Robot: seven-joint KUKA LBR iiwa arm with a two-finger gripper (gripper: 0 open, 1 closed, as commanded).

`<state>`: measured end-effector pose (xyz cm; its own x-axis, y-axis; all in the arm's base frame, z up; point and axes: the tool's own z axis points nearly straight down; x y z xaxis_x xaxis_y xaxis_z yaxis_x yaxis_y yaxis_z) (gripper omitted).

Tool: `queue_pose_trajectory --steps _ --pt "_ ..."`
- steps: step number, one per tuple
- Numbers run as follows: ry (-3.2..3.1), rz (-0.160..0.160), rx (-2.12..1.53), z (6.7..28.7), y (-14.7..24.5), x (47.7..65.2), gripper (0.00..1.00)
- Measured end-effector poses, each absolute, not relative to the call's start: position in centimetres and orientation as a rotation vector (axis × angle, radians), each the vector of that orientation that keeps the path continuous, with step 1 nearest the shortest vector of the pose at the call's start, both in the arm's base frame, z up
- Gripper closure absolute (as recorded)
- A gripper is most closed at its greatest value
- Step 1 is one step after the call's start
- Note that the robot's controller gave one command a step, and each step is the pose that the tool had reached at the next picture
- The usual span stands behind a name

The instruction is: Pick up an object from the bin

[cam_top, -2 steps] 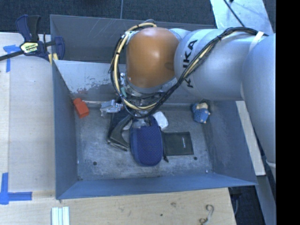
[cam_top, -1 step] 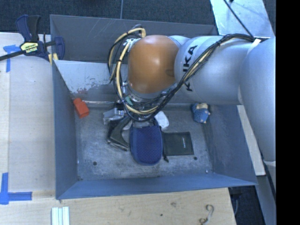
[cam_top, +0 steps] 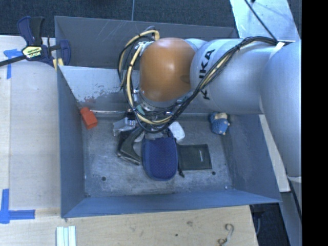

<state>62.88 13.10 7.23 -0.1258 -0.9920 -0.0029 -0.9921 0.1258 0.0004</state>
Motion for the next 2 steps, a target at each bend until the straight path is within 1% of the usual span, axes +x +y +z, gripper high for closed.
queue_pose_trajectory --steps 1,2 --pt "2.356 0.003 -2.076 7.4 13.1 62.9 1.00" --pt "2.357 -0.003 -2.071 16.2 13.1 63.0 1.00"
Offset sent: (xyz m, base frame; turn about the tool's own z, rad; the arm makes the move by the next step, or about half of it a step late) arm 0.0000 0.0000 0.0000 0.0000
